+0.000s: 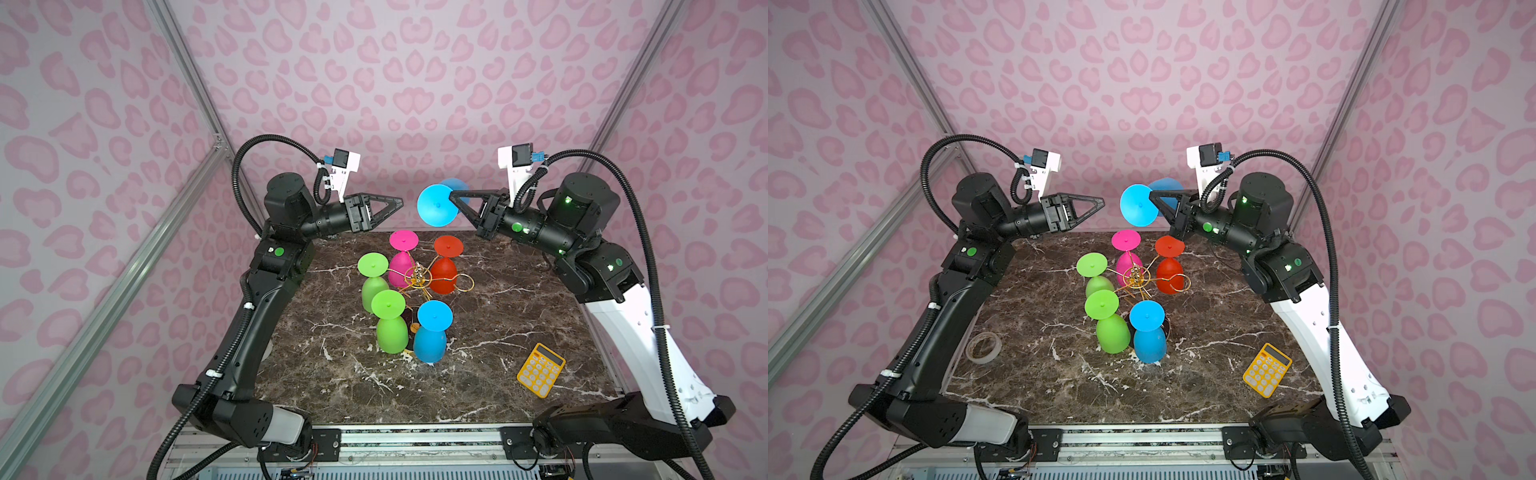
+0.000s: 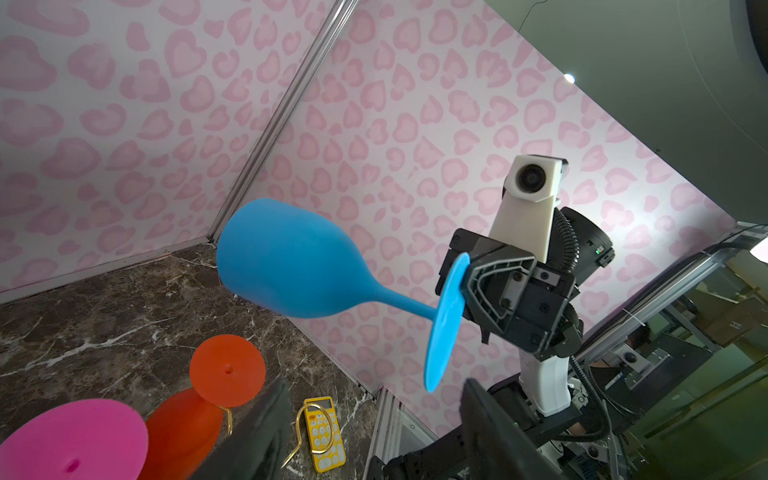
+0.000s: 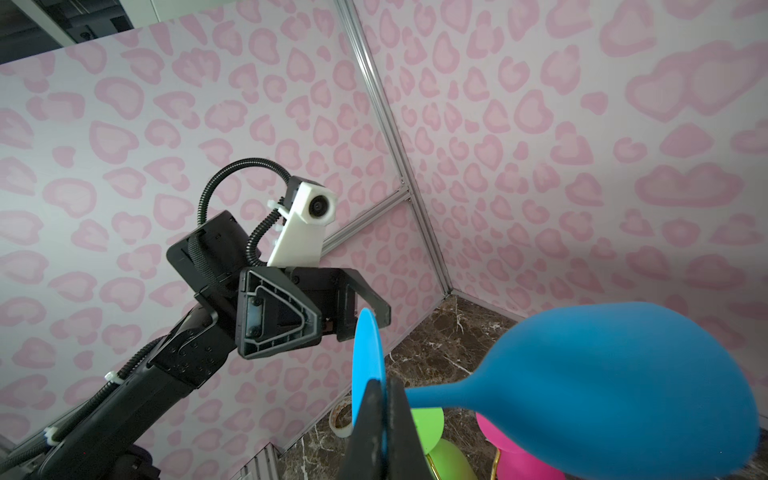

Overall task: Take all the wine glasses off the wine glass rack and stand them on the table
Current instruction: 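Lift the light blue glass up while the left gripper rises to meet it, then grasp the light blue glass base with the left gripper, open the right gripper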

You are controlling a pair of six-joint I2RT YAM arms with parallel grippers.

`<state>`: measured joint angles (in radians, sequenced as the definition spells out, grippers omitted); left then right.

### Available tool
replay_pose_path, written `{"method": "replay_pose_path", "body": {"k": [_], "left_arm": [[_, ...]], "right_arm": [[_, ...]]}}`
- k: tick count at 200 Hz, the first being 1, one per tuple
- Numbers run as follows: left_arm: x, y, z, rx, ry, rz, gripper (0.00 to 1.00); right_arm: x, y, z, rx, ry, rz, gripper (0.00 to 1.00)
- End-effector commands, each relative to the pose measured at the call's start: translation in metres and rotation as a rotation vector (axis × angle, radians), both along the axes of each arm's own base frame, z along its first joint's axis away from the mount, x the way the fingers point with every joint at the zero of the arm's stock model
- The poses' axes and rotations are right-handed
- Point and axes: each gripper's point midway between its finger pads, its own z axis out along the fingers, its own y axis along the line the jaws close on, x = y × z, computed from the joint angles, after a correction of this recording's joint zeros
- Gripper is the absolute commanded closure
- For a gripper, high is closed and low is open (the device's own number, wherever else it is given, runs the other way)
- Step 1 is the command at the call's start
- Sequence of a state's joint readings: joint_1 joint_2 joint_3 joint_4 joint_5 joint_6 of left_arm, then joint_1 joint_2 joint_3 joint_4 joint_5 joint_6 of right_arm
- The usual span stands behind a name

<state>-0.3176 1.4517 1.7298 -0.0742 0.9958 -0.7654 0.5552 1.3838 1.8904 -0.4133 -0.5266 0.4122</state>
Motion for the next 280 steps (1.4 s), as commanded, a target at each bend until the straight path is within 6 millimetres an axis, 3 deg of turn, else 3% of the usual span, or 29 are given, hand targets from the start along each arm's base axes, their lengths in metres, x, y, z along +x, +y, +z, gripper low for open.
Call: {"method": "replay_pose_path", "body": {"k": [1,82,165,214,221,261,280], "left_arm": [[-0.006,-0.006,0.013,-0.017,-0.066,-0.048,0.35],[-0.016,-0.018,0.014,-0.021,-0.092,-0.163,0.41],[-0.015,-0.027,0.011,-0.013,-0.075,-0.24,0.53],[-0.016,-0.029,0.011,-0.013,-0.076,-0.246,0.63],[-0.016,-0.029,0.01,-0.013,-0.073,-0.245,0.69],[-0.017,-0.029,0.014,-0.02,-0.075,-0.237,0.82],[-0.015,-0.028,0.02,-0.035,-0.086,-0.221,0.95]], "right_arm": [[0.002,0.009,-0.001,-0.015,-0.015,0.012,1.0],[0.004,0.032,-0.005,-0.002,-0.006,0.098,1.0],[0.015,0.033,-0.006,-0.019,-0.04,0.066,1.0],[0.017,0.03,0.004,0.006,-0.074,0.041,1.0],[0.017,0.03,0.005,0.006,-0.076,0.042,1.0],[0.018,0.031,0.005,0.01,-0.071,0.044,1.0],[0.019,0.032,0.003,0.01,-0.066,0.047,1.0]]}}
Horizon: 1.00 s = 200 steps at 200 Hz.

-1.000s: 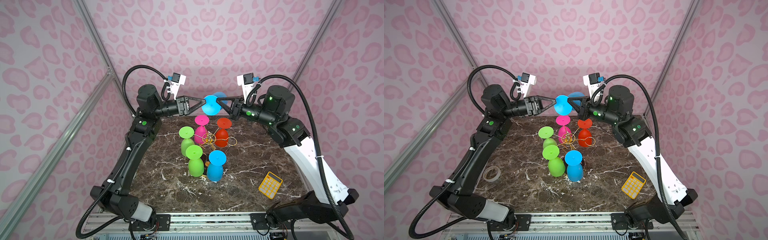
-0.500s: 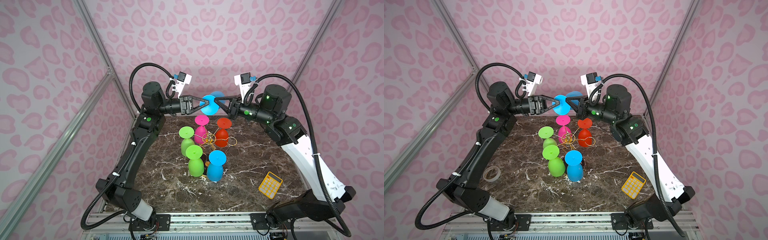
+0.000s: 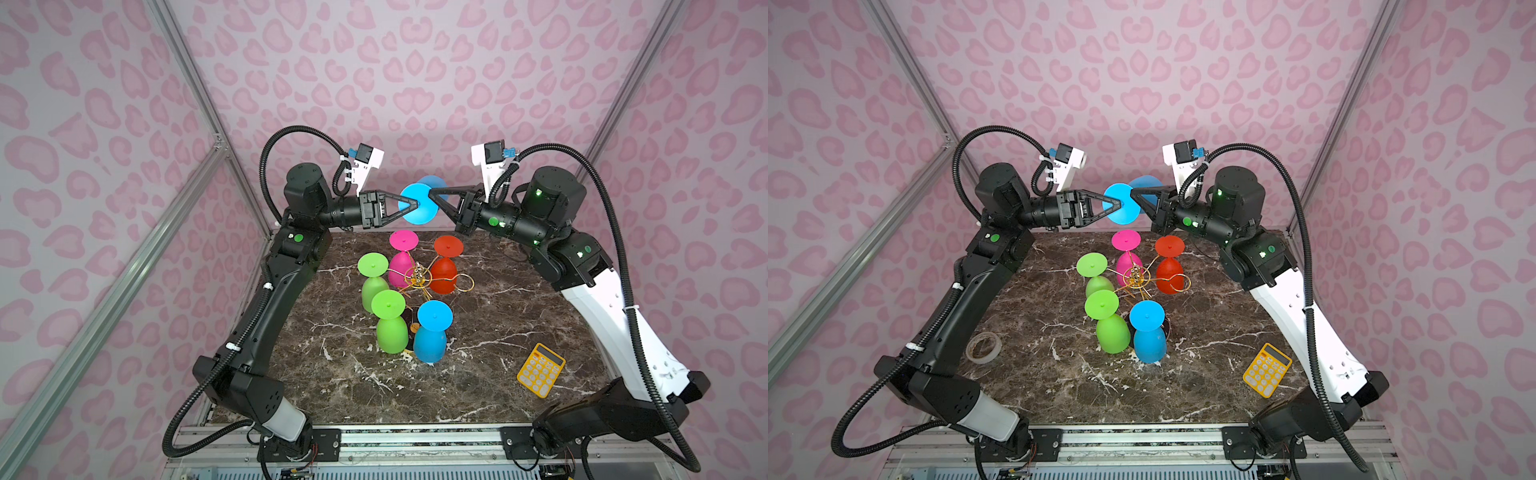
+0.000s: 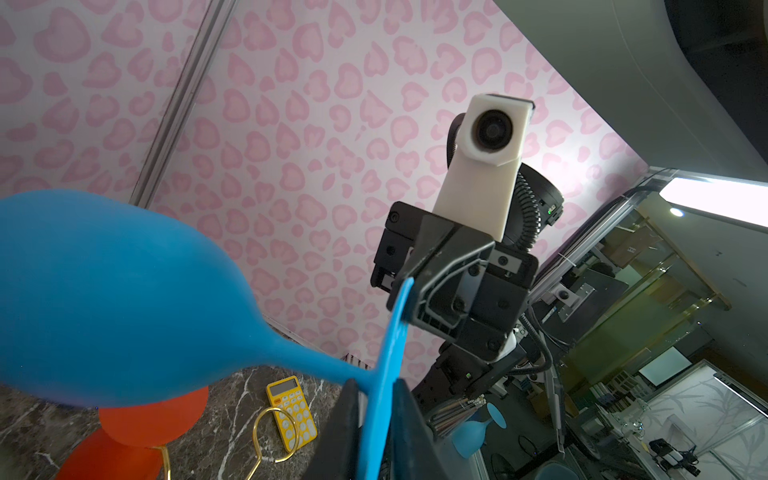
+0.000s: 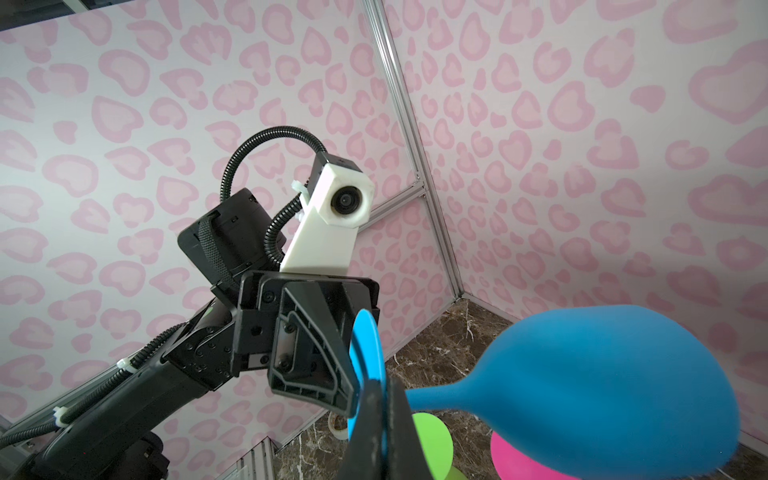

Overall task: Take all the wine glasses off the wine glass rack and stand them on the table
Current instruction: 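Grasp the light blue glass base with the left gripper, open the right gripper, then hold the glass in the left gripper while the right gripper reaches toward its bowl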

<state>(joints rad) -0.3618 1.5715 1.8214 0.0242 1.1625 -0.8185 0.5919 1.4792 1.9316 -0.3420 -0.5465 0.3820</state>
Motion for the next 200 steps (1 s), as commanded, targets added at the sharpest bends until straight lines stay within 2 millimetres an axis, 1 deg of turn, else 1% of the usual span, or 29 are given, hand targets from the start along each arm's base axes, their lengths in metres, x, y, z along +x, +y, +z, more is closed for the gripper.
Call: {"method": "replay_pose_path", "body": {"k": [1,5,9,21,34,42,55,69,81,93,95,97,109,123,142,168,181,200], "left_arm": [[-0.007,0.001,0.018,-0.035,-0.061,-0.007,0.96],[-0.006,0.001,0.02,-0.041,-0.064,0.001,0.96],[-0.005,0.002,0.022,-0.048,-0.066,0.007,0.96],[-0.005,0.002,0.03,-0.073,-0.07,0.011,0.96],[-0.006,0.003,0.04,-0.102,-0.087,0.012,0.96],[-0.003,0.004,0.043,-0.109,-0.087,0.024,0.96],[0.0,0.004,0.047,-0.122,-0.083,0.042,0.96],[0.006,0.004,0.05,-0.135,-0.06,0.056,0.96],[0.013,0.002,0.049,-0.14,-0.024,0.063,0.96],[0.019,0.0,0.047,-0.144,0.013,0.067,0.96],[0.02,0.0,0.047,-0.144,0.019,0.067,0.96],[0.021,0.0,0.046,-0.144,0.024,0.067,0.96],[0.025,-0.001,0.043,-0.146,0.056,0.072,0.96],[0.027,-0.001,0.043,-0.149,0.07,0.08,0.96],[0.024,0.001,0.045,-0.153,0.069,0.08,0.96],[0.02,0.001,0.047,-0.154,0.07,0.074,0.96],[0.018,0.002,0.048,-0.156,0.071,0.073,0.96],[0.019,0.002,0.046,-0.155,0.078,0.074,0.96]], "right_arm": [[0.003,0.001,0.006,0.017,-0.025,-0.007,1.0],[0.003,0.001,0.005,0.014,-0.026,-0.008,1.0],[0.003,0.001,0.004,0.011,-0.025,-0.008,0.97],[0.003,-0.002,0.002,-0.007,-0.031,-0.023,0.85],[0.0,-0.009,0.001,-0.028,-0.053,-0.05,0.68],[-0.002,-0.016,0.0,-0.044,-0.071,-0.078,0.6],[-0.005,-0.032,-0.002,-0.069,-0.11,-0.138,0.51],[-0.009,-0.053,-0.005,-0.083,-0.158,-0.202,0.38],[-0.009,-0.068,-0.017,-0.115,-0.211,-0.245,0.26],[-0.006,-0.081,-0.03,-0.152,-0.278,-0.304,0.19],[-0.007,-0.083,-0.028,-0.156,-0.298,-0.313,0.18],[-0.004,-0.083,-0.038,-0.175,-0.296,-0.318,0.17],[0.002,-0.087,-0.054,-0.228,-0.353,-0.355,0.1],[0.008,-0.086,-0.065,-0.266,-0.426,-0.375,0.05],[0.019,-0.08,-0.07,-0.29,-0.508,-0.393,0.01],[0.03,-0.071,-0.066,-0.303,-0.601,-0.399,0.01],[0.037,-0.069,-0.063,-0.292,-0.625,-0.415,0.01],[0.043,-0.06,-0.062,-0.27,-0.661,-0.398,0.01]]}}
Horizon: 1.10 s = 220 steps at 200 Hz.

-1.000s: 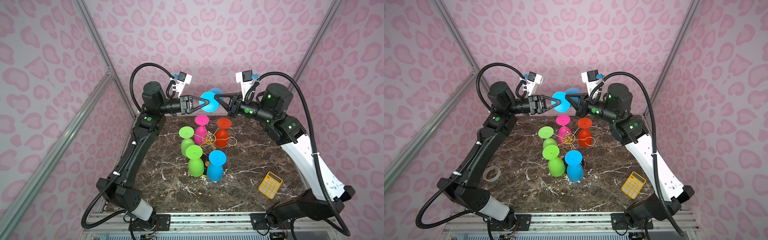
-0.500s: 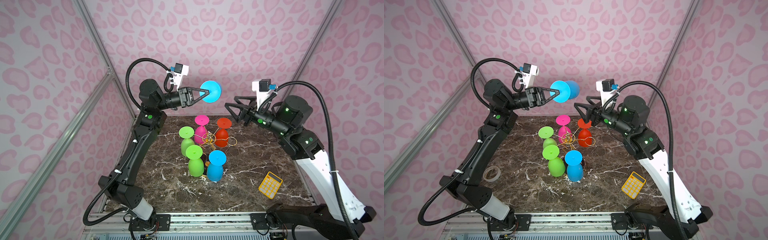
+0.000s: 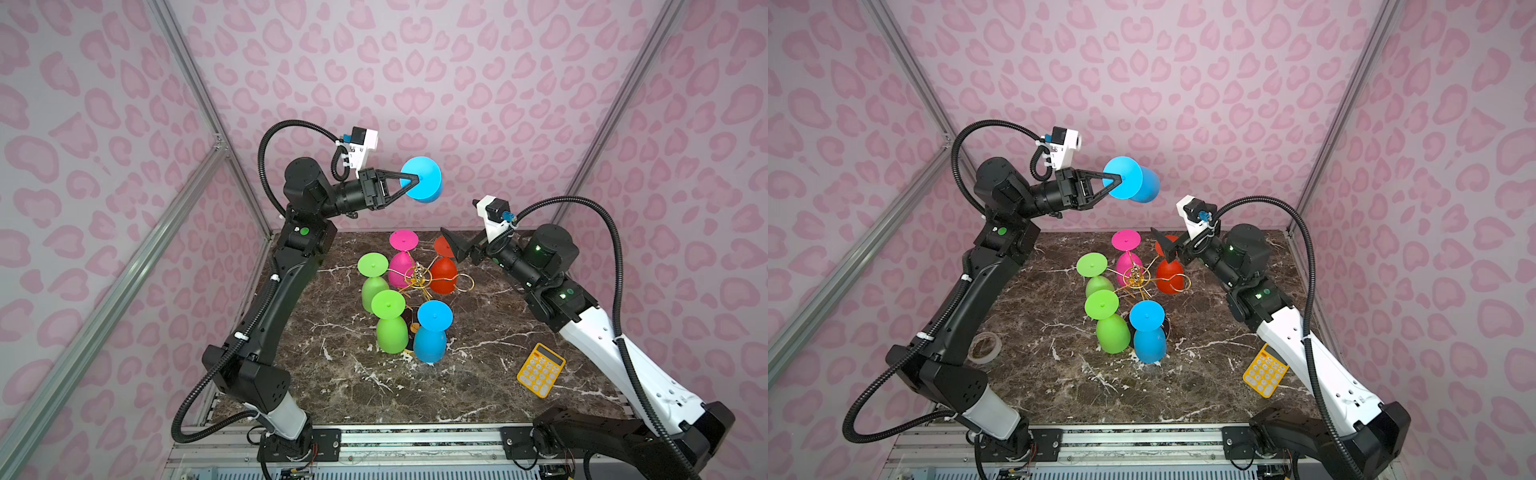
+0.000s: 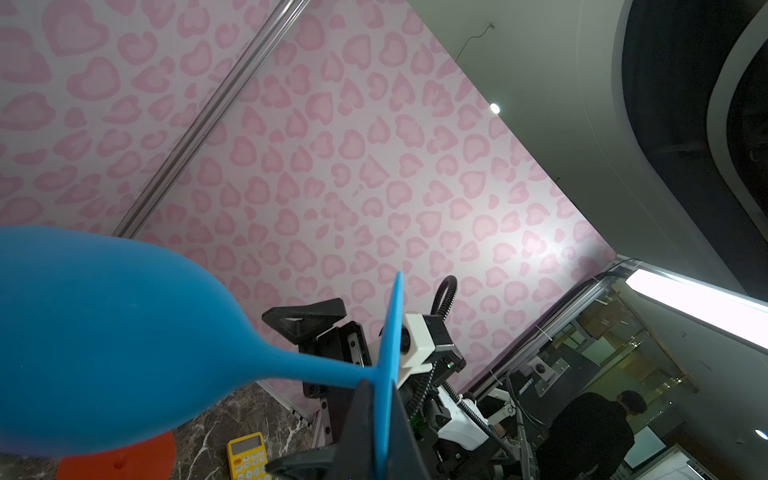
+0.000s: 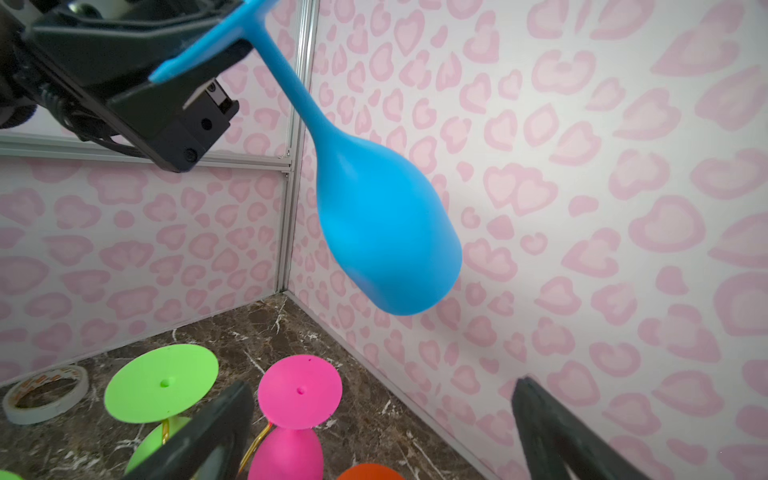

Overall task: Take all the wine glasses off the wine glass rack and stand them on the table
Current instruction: 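Hold the glass in the left gripper while the right gripper reaches toward its bowl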

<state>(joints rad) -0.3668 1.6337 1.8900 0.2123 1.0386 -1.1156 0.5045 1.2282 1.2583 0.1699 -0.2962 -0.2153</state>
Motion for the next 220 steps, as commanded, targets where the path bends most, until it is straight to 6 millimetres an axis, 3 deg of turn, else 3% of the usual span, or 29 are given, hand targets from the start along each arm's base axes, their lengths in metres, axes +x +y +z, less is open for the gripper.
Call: {"method": "replay_pose_path", "body": {"k": [1,62,137,165,171,220], "left_arm": [[-0.007,0.003,0.012,-0.026,-0.048,0.004,0.96],[-0.01,0.003,0.015,-0.054,-0.037,-0.017,0.96],[-0.014,0.003,0.016,-0.063,-0.019,-0.035,0.96],[-0.016,0.003,0.013,-0.064,-0.012,-0.035,0.96],[-0.017,0.003,0.014,-0.066,-0.011,-0.035,0.96],[-0.022,0.002,0.013,-0.073,0.003,-0.057,0.96]], "right_arm": [[0.003,0.006,0.024,0.025,-0.147,0.009,0.01],[0.022,0.033,0.028,0.018,-0.199,0.037,0.01],[0.05,0.048,0.038,0.037,-0.213,0.027,0.01],[0.054,0.056,0.031,0.025,-0.192,0.051,0.03],[0.052,0.054,0.046,0.041,-0.218,0.05,0.04],[0.052,0.059,0.043,0.05,-0.203,0.08,0.09]]}}
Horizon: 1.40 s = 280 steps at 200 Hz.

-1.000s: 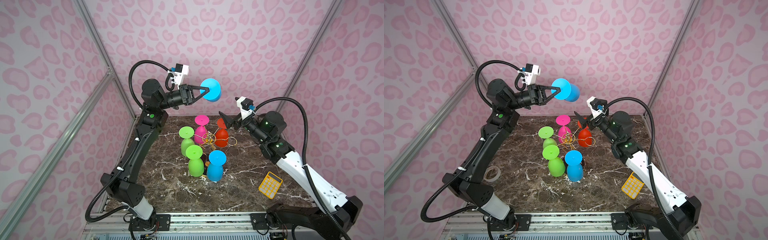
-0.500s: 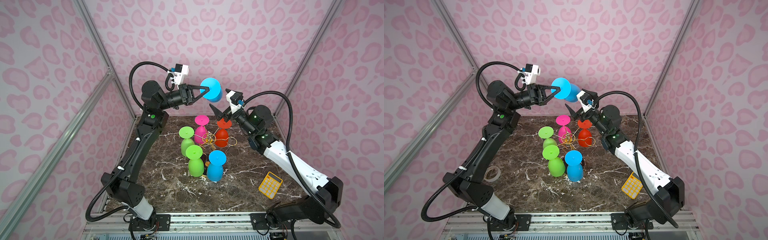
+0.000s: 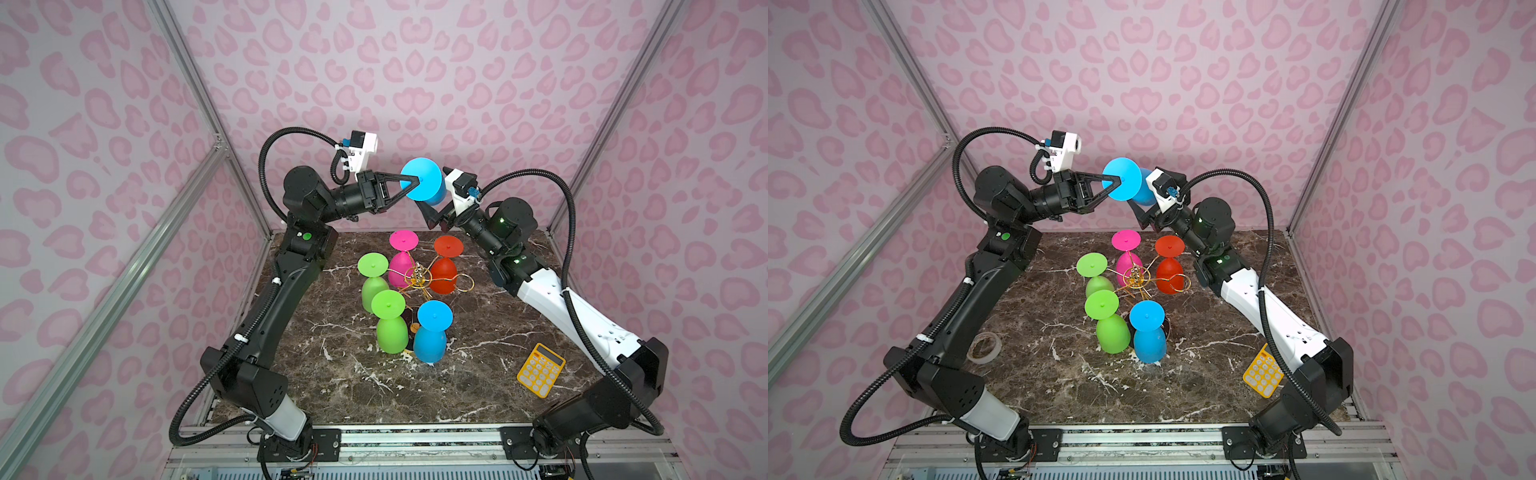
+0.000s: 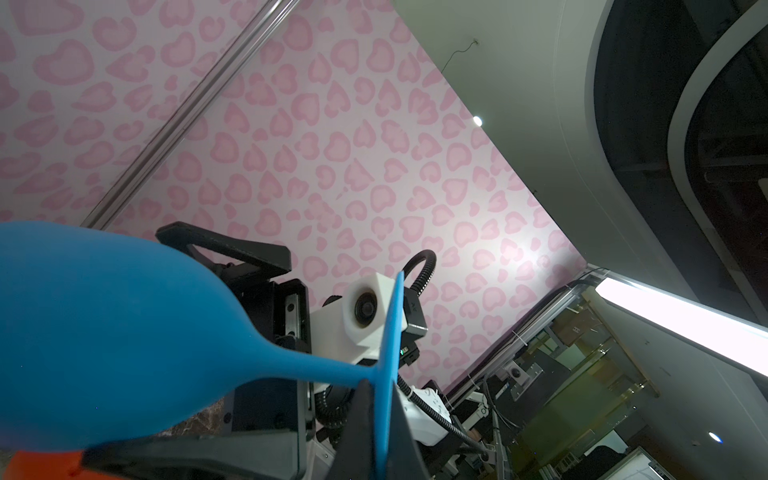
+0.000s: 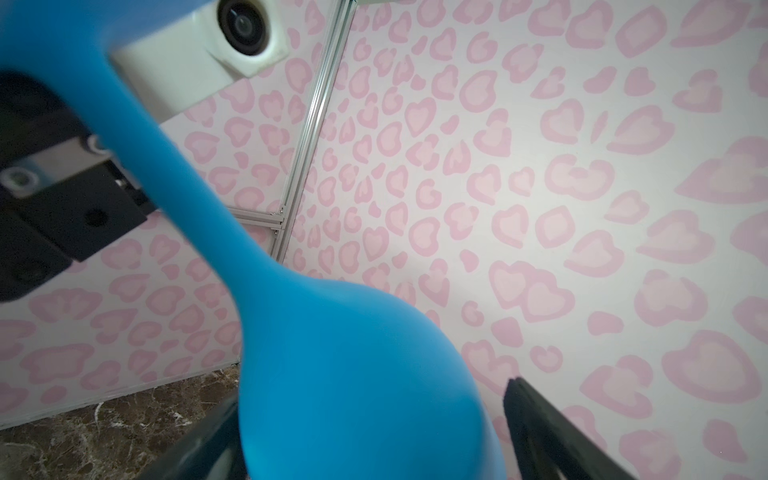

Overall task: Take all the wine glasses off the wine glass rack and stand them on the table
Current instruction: 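Hold the glass in the left gripper while the right gripper reaches toward its bowl, then close the right gripper on the glass bowl while the left gripper opens and draws back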

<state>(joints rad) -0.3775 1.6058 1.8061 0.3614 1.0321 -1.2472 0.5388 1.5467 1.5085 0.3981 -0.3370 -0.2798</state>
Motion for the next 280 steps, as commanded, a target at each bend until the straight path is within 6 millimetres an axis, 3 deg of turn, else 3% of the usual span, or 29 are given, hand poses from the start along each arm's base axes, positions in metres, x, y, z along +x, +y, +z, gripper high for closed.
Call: {"method": "replay_pose_path", "body": {"k": [1,111,160,188,205,231,280], "left_arm": [[-0.013,0.003,0.011,-0.023,-0.04,-0.023,0.96],[-0.019,0.001,0.017,-0.061,-0.018,-0.065,0.96],[-0.018,0.001,0.02,-0.067,-0.02,-0.058,0.96],[-0.015,0.001,0.019,-0.068,-0.011,-0.054,0.95],[-0.014,0.0,0.02,-0.071,-0.012,-0.051,0.86],[-0.014,0.0,0.02,-0.068,-0.028,-0.047,0.58],[-0.009,-0.001,0.019,-0.06,-0.064,-0.025,0.2]], "right_arm": [[-0.002,0.002,0.007,0.023,-0.017,0.022,0.09],[-0.003,0.005,-0.005,-0.003,0.032,0.033,0.13],[-0.003,0.007,-0.007,-0.018,0.046,0.034,0.29],[-0.006,0.008,-0.008,-0.034,0.049,0.033,0.3],[-0.01,0.007,-0.007,-0.043,0.048,0.03,0.29],[-0.016,0.003,-0.005,-0.056,0.056,0.021,0.28],[-0.026,-0.02,0.0,-0.064,0.111,-0.053,0.28]]}}
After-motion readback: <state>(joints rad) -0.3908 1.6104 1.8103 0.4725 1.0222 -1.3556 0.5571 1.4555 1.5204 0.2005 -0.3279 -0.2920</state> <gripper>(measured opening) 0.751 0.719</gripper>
